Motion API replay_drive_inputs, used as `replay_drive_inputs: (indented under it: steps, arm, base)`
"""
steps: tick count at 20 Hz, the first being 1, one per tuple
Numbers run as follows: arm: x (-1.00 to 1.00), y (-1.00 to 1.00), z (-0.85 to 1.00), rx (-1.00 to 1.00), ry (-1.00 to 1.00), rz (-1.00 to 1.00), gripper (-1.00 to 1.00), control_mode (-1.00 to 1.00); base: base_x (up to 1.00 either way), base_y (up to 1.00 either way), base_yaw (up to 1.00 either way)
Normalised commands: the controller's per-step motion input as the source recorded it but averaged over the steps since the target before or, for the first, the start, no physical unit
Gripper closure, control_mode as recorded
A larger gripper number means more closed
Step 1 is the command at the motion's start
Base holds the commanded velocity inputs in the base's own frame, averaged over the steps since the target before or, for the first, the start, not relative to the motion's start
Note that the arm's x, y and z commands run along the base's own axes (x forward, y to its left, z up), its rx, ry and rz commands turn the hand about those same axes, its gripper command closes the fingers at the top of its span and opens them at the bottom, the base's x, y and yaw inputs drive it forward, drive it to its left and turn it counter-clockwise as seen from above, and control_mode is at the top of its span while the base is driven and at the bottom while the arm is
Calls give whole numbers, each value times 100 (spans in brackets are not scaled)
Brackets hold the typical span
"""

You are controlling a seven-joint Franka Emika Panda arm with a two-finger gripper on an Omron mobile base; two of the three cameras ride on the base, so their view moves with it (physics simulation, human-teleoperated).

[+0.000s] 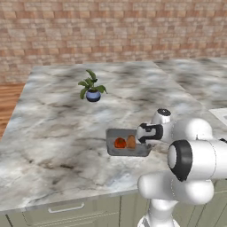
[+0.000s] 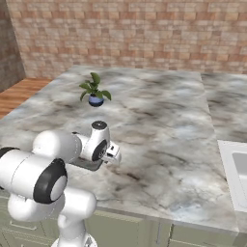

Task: Take the tomato and potato out of the freezer and place them in the tupperware container on the counter. Then put the tupperware containing the vegetables back in the freezer.

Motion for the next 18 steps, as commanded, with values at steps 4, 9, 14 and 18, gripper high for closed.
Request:
replay_drive_inputs:
  steps: [4, 9, 14, 18]
  arm:
    - [-26, 8, 0, 0, 0, -1, 100, -100]
    - [-39, 14, 49, 0, -7, 0, 100, -100]
    - [-50, 0, 100, 0, -14, -3, 100, -100]
    - [-45, 0, 100, 0, -6, -6, 100, -100]
  base:
    - [0, 0, 0]
    - [0, 0, 0]
    - [0, 0, 0]
    - [0, 0, 0]
